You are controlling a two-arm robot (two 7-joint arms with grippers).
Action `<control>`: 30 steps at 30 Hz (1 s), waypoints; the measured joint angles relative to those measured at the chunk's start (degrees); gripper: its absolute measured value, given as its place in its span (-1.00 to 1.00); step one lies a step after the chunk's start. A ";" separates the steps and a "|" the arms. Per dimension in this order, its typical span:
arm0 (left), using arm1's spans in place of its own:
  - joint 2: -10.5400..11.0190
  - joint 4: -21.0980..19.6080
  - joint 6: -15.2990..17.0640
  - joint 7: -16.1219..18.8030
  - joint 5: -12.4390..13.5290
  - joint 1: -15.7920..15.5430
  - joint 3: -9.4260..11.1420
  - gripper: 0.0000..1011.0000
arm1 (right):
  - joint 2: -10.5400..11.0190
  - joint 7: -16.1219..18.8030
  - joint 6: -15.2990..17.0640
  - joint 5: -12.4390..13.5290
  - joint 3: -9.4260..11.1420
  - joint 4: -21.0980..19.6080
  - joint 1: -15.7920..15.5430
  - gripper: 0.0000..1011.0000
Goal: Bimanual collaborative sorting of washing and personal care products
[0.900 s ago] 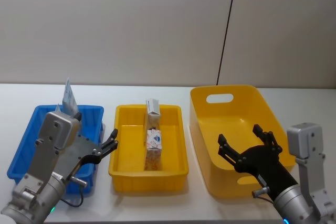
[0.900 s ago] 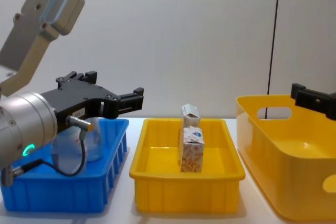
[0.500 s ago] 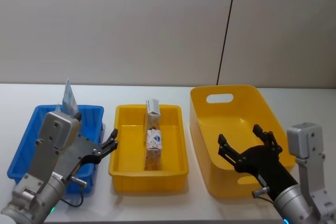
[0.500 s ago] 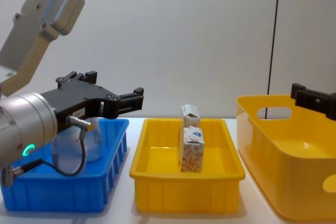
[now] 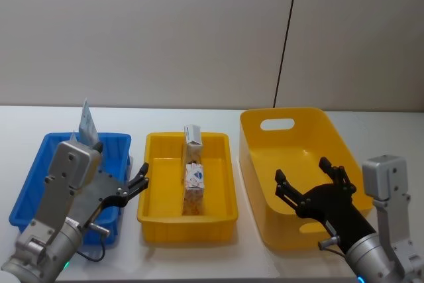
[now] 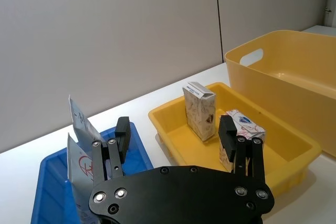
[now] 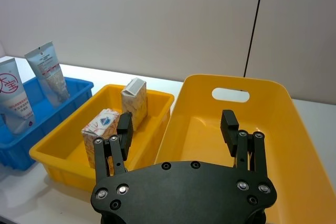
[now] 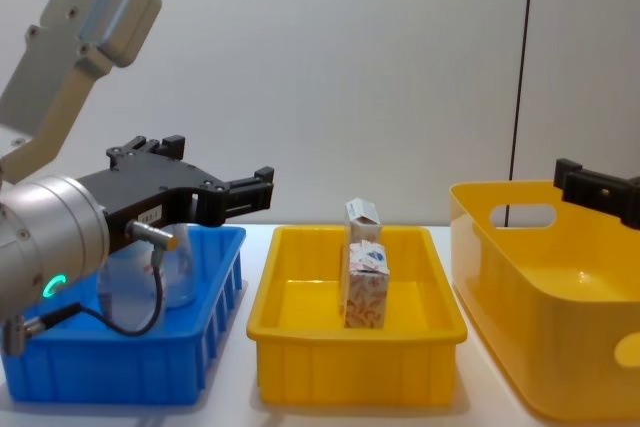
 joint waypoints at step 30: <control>-0.01 0.00 0.00 0.00 0.00 0.00 -0.01 0.98 | -0.76 2.99 4.35 1.74 -0.13 2.88 5.07 0.98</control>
